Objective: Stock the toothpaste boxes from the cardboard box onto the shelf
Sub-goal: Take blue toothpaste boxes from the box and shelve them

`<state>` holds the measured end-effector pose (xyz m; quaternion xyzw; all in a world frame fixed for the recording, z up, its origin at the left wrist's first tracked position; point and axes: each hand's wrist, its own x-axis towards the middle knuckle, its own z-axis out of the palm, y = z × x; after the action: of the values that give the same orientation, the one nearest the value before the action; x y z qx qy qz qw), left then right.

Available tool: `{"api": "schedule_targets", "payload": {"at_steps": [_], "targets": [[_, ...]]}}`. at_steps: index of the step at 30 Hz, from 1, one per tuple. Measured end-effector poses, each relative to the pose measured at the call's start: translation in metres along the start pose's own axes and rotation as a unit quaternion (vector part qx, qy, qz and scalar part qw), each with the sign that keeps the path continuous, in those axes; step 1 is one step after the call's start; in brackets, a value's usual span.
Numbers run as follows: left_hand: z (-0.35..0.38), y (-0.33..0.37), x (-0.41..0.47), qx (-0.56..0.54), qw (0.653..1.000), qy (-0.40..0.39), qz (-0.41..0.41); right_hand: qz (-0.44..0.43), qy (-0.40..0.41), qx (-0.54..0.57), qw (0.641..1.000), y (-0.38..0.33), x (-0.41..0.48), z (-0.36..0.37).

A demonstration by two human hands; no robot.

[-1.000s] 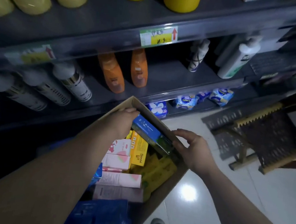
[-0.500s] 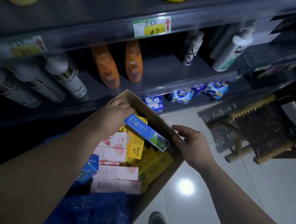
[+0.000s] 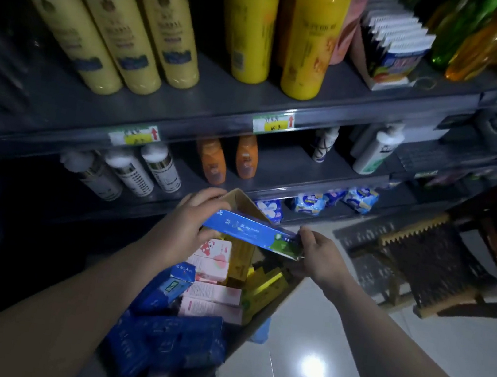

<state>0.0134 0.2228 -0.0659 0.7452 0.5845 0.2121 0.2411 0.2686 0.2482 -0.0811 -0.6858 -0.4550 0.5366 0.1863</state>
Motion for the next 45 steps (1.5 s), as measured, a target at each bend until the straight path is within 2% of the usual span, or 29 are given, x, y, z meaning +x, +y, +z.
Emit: {"api": "schedule_targets", "payload": {"at_steps": [2,4,7,11,18,21,27,30,34,37,42,45], "targets": [[-0.013,0.016,-0.013,-0.005,1.0,0.024,0.002,0.002,-0.006,0.043,0.999,-0.015,-0.012,-0.003],[-0.027,0.032,-0.024,-0.033,0.997,0.06,-0.034,-0.008,-0.013,0.065,0.998,-0.028,-0.023,-0.006],[-0.047,0.054,-0.041,-0.078,0.981,0.101,-0.146,-0.014,-0.039,0.112,0.993,-0.044,-0.039,-0.011],[-0.062,0.071,-0.07,-0.169,0.949,0.089,-0.25,-0.055,-0.079,0.112,0.989,-0.063,-0.062,-0.01],[-0.081,0.062,-0.11,-0.133,0.939,0.097,-0.301,-0.118,-0.132,0.08,0.981,-0.076,-0.082,0.01],[-0.077,0.056,-0.129,-0.118,0.934,0.102,-0.32,-0.106,-0.157,0.056,0.98,-0.071,-0.083,0.021],[-0.066,0.032,-0.167,-0.266,0.878,0.096,-0.385,-0.111,-0.229,0.023,0.967,-0.057,-0.078,0.038],[-0.063,0.026,-0.172,-0.273,0.874,0.084,-0.394,-0.097,-0.256,0.052,0.96,-0.051,-0.075,0.049],[-0.053,0.013,-0.179,-0.251,0.865,0.067,-0.428,-0.07,-0.228,0.111,0.965,-0.043,-0.066,0.064],[-0.032,-0.016,-0.194,-0.188,0.853,0.032,-0.485,-0.05,-0.193,0.132,0.971,-0.03,-0.054,0.07],[0.014,-0.03,-0.209,-0.202,0.804,-0.019,-0.559,-0.019,-0.164,0.135,0.977,-0.009,-0.038,0.072],[0.049,-0.038,-0.211,-0.263,0.762,0.017,-0.592,-0.008,-0.157,0.144,0.977,0.0,-0.031,0.074]]}}
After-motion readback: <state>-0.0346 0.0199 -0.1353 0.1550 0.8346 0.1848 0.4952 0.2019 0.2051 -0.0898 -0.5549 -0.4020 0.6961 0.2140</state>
